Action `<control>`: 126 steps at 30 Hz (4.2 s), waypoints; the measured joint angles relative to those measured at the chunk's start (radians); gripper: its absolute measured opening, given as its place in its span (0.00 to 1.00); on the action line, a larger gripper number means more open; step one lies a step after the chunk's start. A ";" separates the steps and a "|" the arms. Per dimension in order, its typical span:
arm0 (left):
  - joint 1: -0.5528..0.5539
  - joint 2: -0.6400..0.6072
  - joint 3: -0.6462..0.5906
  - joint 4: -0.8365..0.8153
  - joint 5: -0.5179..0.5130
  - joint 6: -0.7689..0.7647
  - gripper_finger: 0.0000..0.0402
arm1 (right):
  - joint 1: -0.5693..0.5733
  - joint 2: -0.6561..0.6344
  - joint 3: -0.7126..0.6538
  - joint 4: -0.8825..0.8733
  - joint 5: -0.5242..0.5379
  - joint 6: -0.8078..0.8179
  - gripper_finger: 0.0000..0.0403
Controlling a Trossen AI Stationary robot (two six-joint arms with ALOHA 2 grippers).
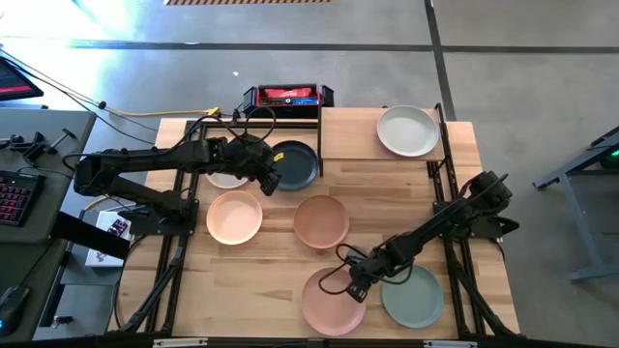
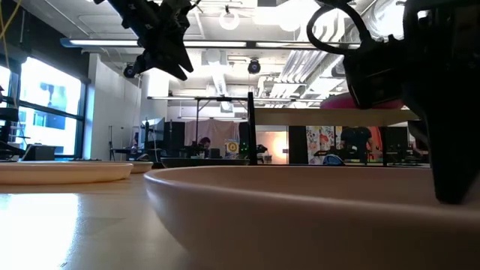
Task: Place and stack plates onto a shelf
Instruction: Stack the light pink plate on top of the gray plate on the shelf
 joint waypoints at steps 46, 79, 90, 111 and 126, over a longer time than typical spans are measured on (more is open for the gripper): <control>0.005 0.000 0.000 0.002 -0.114 0.221 0.29 | -0.775 -0.894 0.003 -0.591 0.090 -0.222 0.00; 0.360 0.000 0.000 0.134 -0.110 0.817 0.29 | -1.430 -0.933 0.197 -0.961 0.218 -0.159 0.00; 0.405 0.000 0.000 0.137 -0.076 0.820 0.29 | -1.531 -0.876 0.197 -0.948 0.166 -0.139 0.00; 0.410 0.000 0.000 0.137 -0.077 0.819 0.29 | -1.531 -0.799 0.196 -0.945 0.163 -0.177 0.07; 0.409 0.000 0.000 0.137 -0.077 0.809 0.29 | -1.531 -0.799 0.196 -1.025 0.140 -0.202 0.22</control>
